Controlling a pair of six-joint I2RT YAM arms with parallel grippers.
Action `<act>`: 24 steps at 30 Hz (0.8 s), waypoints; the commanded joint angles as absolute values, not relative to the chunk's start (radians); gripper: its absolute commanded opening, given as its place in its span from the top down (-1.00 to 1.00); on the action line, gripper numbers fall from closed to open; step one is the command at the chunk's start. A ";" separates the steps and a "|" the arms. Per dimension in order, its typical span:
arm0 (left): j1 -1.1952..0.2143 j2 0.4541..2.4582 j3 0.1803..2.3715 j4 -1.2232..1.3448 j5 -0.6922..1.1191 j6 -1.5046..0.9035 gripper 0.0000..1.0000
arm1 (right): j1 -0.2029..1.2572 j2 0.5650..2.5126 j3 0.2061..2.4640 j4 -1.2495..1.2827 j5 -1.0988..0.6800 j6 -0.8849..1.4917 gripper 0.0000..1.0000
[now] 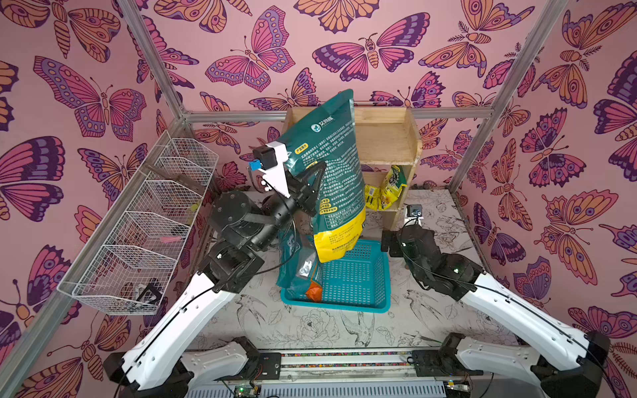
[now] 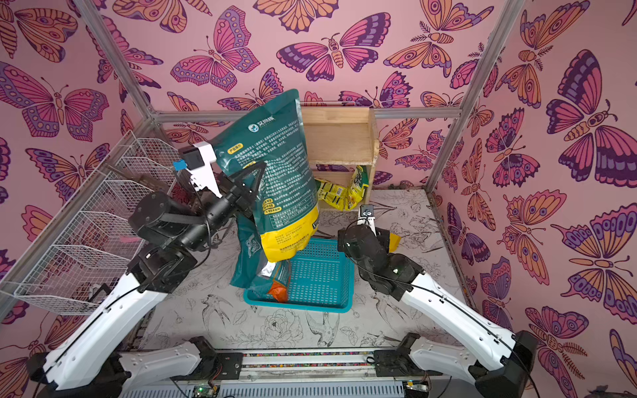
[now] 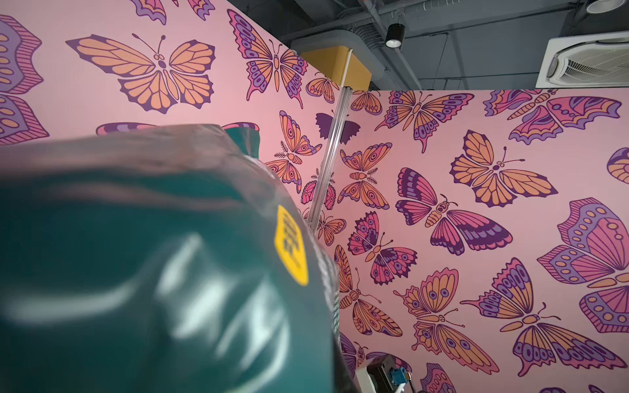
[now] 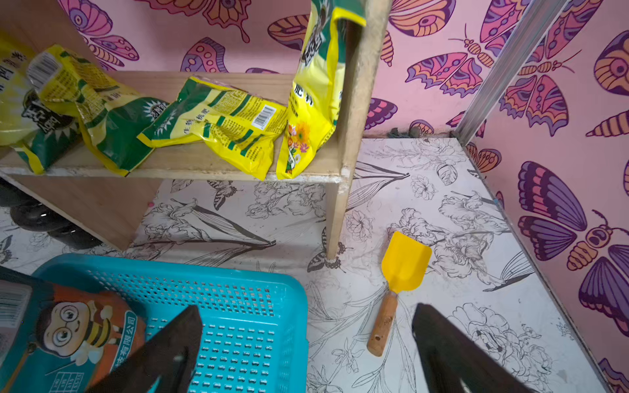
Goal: Take down the fertilizer bag from the shelf
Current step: Place the fertilizer bag in the storage box.
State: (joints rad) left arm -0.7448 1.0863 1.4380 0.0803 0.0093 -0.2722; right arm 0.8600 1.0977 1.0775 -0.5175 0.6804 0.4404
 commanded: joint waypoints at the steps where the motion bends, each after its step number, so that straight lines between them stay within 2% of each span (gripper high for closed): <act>1: -0.777 0.995 1.383 0.343 -0.100 -0.296 1.00 | 0.856 1.109 1.073 -0.562 0.664 0.487 -0.98; 7: -0.858 0.925 1.192 0.394 -0.255 -0.318 1.00 | 0.856 1.102 1.074 -0.561 0.669 0.492 -0.98; 15: -0.969 0.956 1.047 0.518 -0.442 -0.141 1.00 | 0.857 1.101 1.063 -0.566 0.649 0.503 -0.98; 24: -1.024 1.063 0.802 0.892 -0.633 -0.033 1.00 | 0.857 1.097 1.051 -0.557 0.626 0.512 -0.98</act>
State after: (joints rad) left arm -1.0008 1.0607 0.8494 0.4404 -0.5068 -0.0849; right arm 0.8597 1.1099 1.0508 -0.5442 0.6418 0.5007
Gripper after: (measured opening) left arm 0.112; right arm 0.991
